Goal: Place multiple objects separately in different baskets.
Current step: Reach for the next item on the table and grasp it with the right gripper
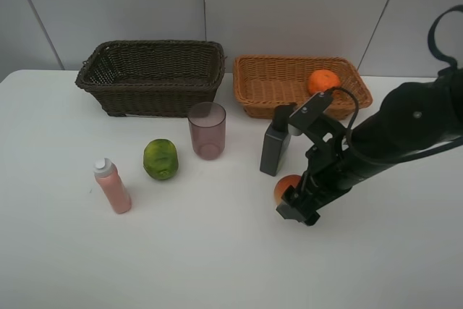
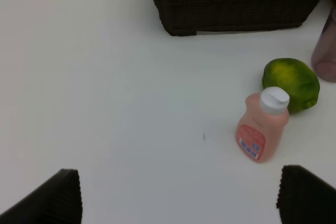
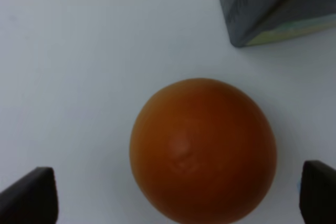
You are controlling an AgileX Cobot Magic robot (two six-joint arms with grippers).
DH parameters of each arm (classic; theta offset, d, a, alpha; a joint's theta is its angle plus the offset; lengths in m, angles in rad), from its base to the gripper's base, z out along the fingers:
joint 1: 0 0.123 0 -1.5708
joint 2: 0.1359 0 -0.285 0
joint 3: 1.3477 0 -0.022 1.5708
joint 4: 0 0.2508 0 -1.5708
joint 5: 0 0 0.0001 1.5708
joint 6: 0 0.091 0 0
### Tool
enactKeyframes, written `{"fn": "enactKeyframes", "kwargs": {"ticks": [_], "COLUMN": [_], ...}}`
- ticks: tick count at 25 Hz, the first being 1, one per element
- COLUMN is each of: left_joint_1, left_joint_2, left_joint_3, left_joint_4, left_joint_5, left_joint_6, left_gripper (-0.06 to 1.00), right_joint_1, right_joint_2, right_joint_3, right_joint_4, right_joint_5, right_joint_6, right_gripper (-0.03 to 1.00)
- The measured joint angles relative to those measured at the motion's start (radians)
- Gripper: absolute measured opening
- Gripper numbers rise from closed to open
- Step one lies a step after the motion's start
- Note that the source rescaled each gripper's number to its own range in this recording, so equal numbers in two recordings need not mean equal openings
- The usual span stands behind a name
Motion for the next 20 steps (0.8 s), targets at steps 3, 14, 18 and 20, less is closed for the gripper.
{"fn": "enactKeyframes", "kwargs": {"ticks": [3, 14, 18, 20], "left_joint_1": [0.0, 0.0, 0.0, 0.0], "left_joint_2": [0.0, 0.0, 0.0, 0.0], "left_joint_3": [0.0, 0.0, 0.0, 0.0], "left_joint_4": [0.0, 0.0, 0.0, 0.0], "left_joint_5": [0.0, 0.0, 0.0, 0.0], "left_joint_6": [0.0, 0.0, 0.0, 0.0], "left_gripper": [0.96, 0.96, 0.96, 0.96], "right_joint_1": [0.0, 0.0, 0.0, 0.0], "right_joint_2": [0.036, 0.111, 0.112, 0.112], "right_joint_3": [0.001, 0.002, 0.002, 0.002], "right_joint_4": [0.001, 0.001, 0.001, 0.001], "right_joint_5": [-0.03, -0.138, -0.139, -0.137], "right_joint_6": [-0.006, -0.007, -0.007, -0.007], "right_gripper": [1.0, 1.0, 1.0, 0.95]}}
